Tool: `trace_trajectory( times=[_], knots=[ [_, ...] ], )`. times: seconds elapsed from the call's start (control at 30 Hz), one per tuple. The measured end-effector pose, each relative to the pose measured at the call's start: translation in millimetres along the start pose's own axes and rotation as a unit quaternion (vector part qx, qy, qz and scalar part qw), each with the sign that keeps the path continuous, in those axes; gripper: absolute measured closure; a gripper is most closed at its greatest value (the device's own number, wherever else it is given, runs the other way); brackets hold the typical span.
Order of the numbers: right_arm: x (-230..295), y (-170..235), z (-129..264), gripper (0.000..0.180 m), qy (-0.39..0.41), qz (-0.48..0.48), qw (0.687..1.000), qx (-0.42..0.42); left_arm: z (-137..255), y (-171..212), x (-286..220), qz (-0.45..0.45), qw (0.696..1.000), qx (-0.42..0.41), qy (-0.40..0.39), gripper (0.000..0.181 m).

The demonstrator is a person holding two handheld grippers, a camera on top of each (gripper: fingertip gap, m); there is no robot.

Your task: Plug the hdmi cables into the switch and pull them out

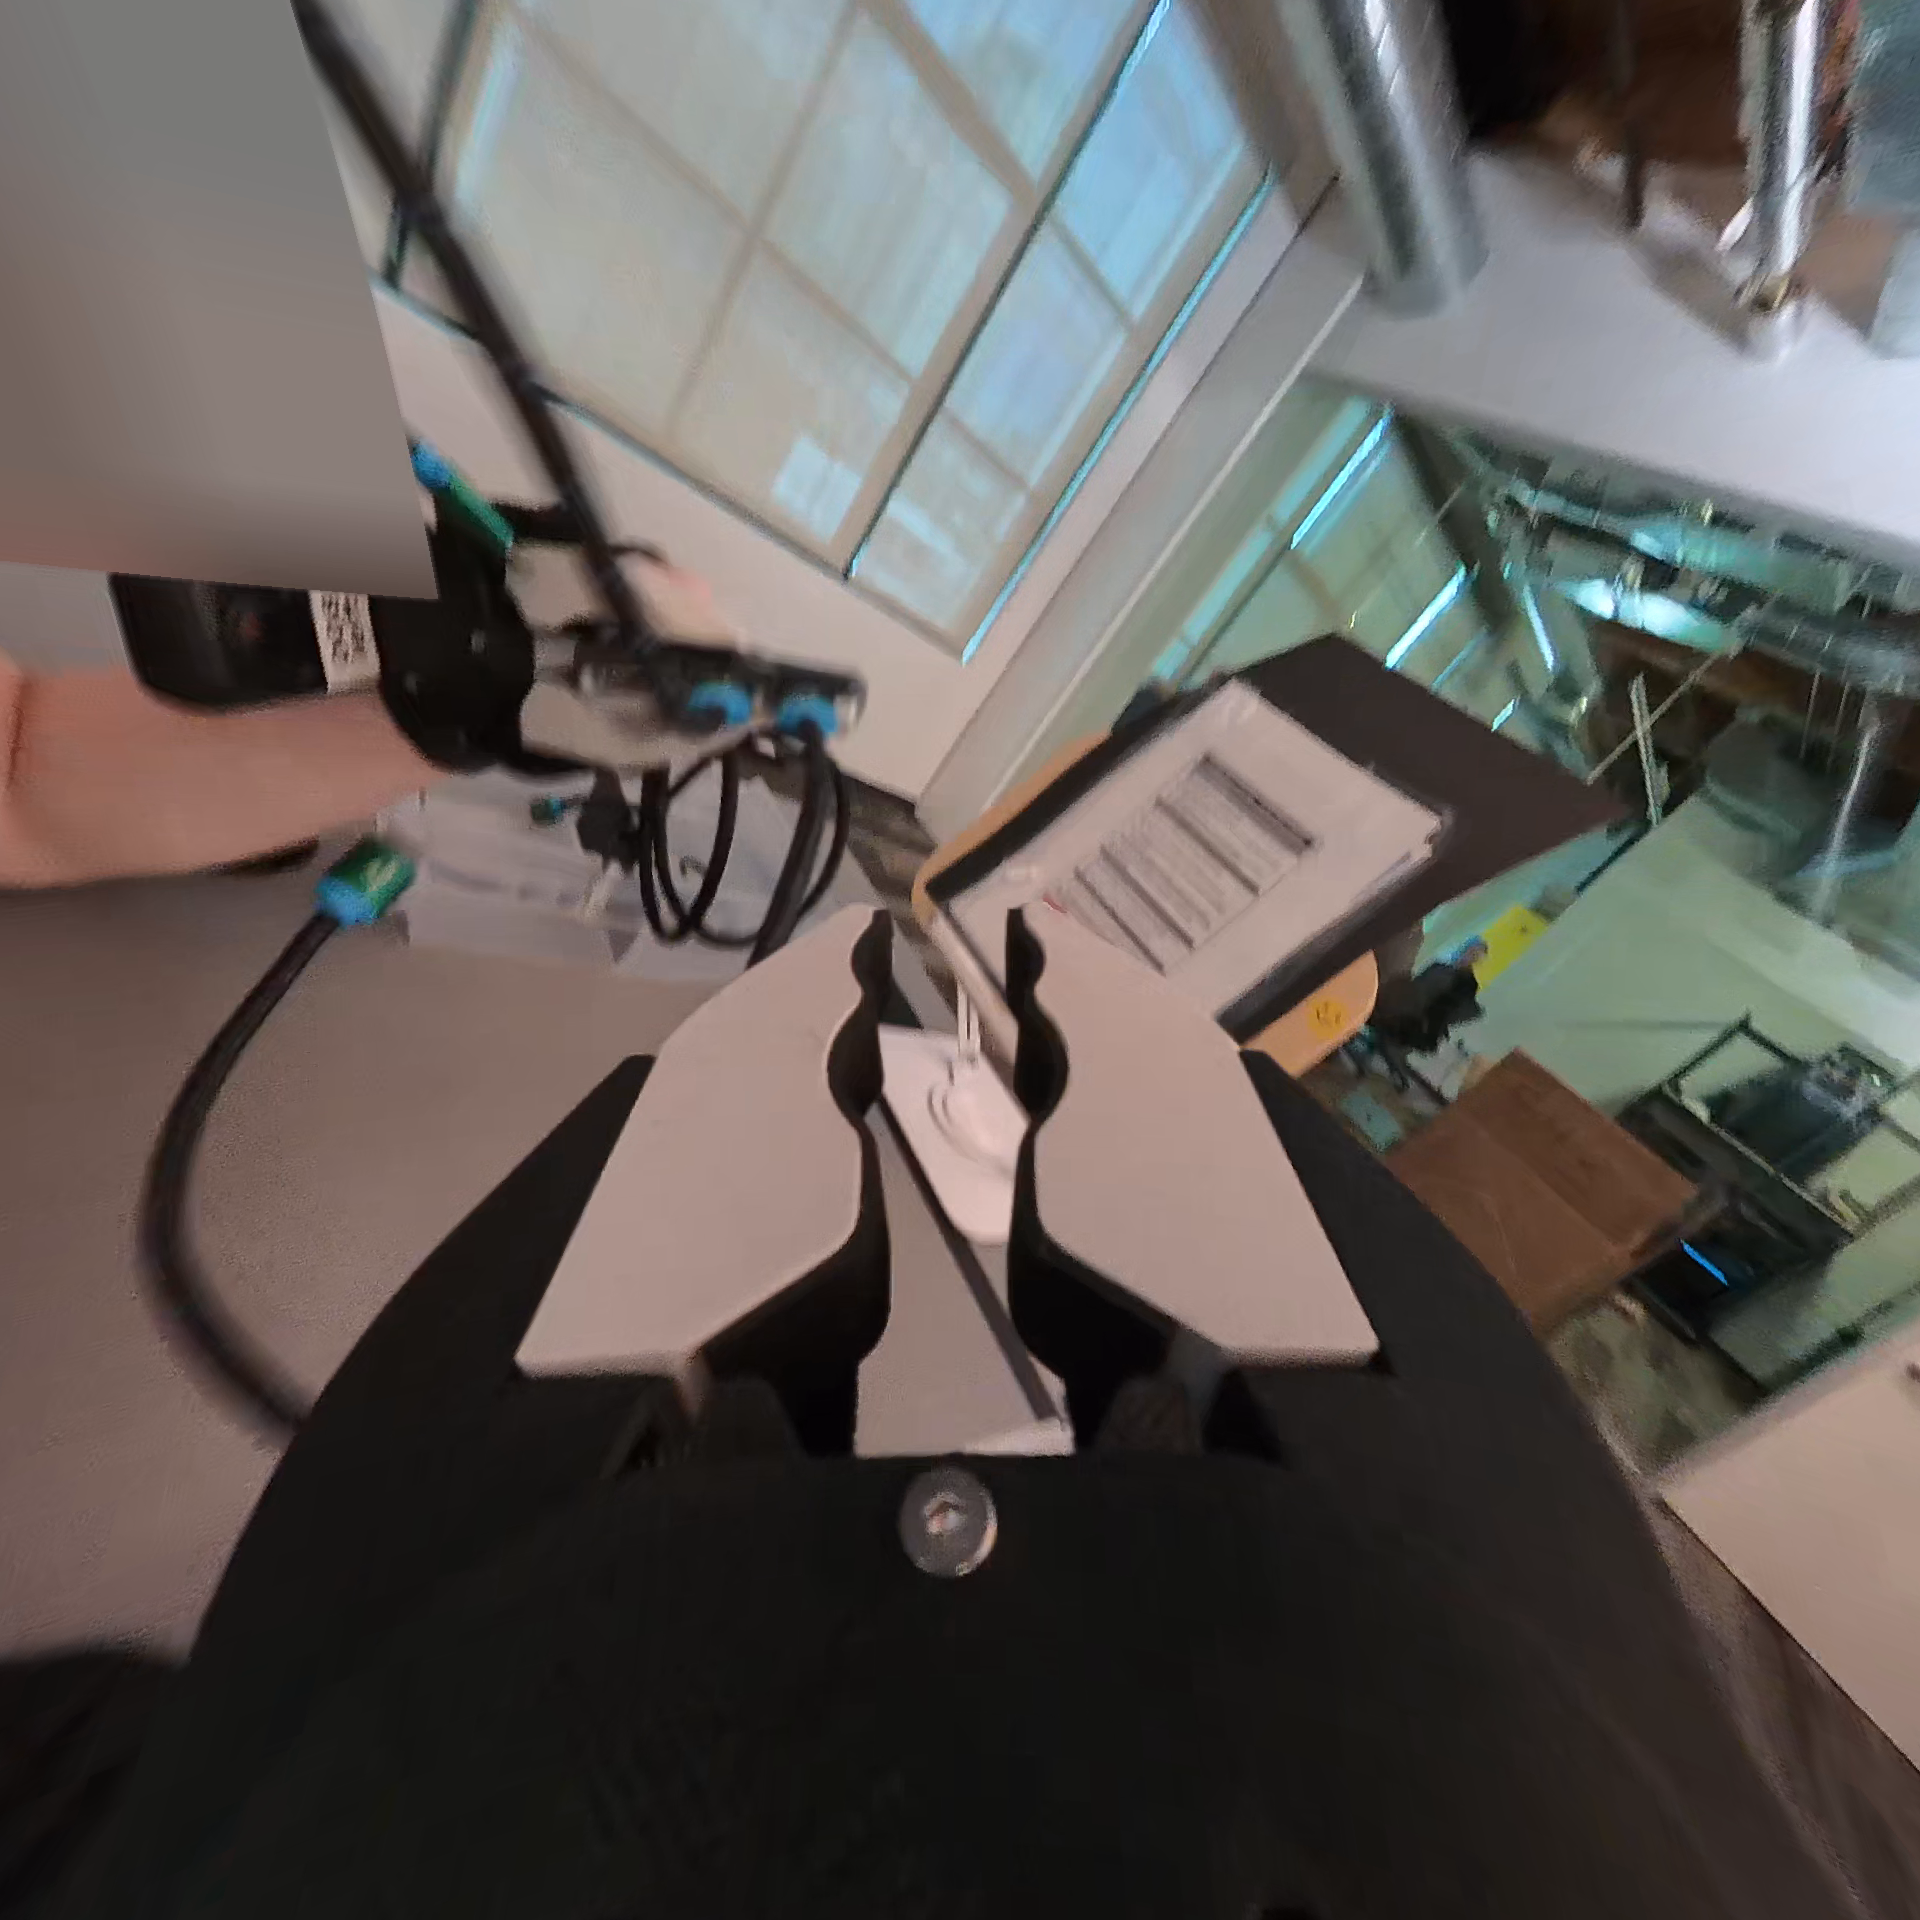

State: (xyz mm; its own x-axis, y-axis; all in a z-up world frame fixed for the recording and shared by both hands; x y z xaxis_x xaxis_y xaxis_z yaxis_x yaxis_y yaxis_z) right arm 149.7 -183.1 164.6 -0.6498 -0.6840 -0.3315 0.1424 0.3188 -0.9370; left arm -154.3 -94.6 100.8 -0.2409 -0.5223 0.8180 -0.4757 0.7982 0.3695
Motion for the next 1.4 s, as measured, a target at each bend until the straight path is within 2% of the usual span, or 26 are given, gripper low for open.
trace_trajectory(
  times=[0.07,0.1,0.17,0.27,0.37,0.53,0.67,0.7,0.83,1.0,1.03,1.4],
  knots=[
    [3.6,-4.4,-15.2,0.159,-0.018,-0.006,0.999,-0.033,-2.1,-11.7,-1.8,-0.002,1.000,-0.028,0.004,0.160],
    [8.8,-4.2,-24.0,0.159,-0.044,-0.008,0.999,-0.025,-3.5,-17.0,-3.0,-0.006,0.999,-0.036,0.007,0.160],
    [18.9,0.4,-40.9,0.159,-0.079,0.002,0.997,0.026,-6.2,-24.6,-5.0,-0.012,0.999,-0.041,0.010,0.162],
    [23.2,5.8,-55.9,0.167,-0.066,0.010,0.994,0.083,-7.2,-30.1,-7.9,-0.028,0.998,-0.049,0.014,0.161],
    [19.4,8.1,-58.4,0.168,-0.065,-0.035,0.992,0.107,-8.6,-33.1,-9.9,-0.042,0.998,-0.047,0.018,0.159],
    [11.3,1.7,-47.5,0.164,-0.080,-0.140,0.983,0.086,-11.0,-34.7,-15.1,-0.067,0.997,-0.038,0.031,0.161],
    [18.5,13.0,-53.1,0.154,-0.045,-0.108,0.971,0.208,-12.8,-32.4,-15.5,-0.070,0.997,-0.021,0.029,0.164],
    [21.2,14.1,-55.9,0.155,-0.048,-0.100,0.969,0.220,-12.8,-32.3,-15.1,-0.070,0.997,-0.021,0.028,0.159],
    [26.0,5.9,-66.2,0.173,-0.052,-0.073,0.979,0.182,-13.1,-33.7,-11.7,-0.052,0.998,-0.019,0.026,0.159],
    [25.9,7.7,-65.7,0.166,-0.040,-0.072,0.977,0.196,-12.2,-32.6,-9.3,-0.045,0.998,-0.021,0.024,0.159],
    [26.1,7.1,-65.7,0.172,-0.050,-0.075,0.977,0.195,-12.4,-33.0,-9.1,-0.044,0.999,-0.020,0.023,0.159],
    [25.0,4.8,-65.3,0.173,-0.059,-0.091,0.976,0.188,-11.9,-35.9,-6.9,-0.009,0.999,-0.019,0.025,0.160]
  ],
)
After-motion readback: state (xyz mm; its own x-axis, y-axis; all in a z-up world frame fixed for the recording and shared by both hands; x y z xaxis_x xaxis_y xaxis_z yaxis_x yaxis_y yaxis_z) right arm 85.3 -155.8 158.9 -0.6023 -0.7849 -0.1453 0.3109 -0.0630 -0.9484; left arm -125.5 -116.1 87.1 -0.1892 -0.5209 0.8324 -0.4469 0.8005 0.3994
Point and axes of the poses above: each gripper's, where its closed fingertips meet, z back along the fingers, y out of its underside, x = y × z across the jaws, the point moved 10 cm from there along z, back along the fingers, and after that the axes turned 15 degrees about -z, right-handed, at the moved point
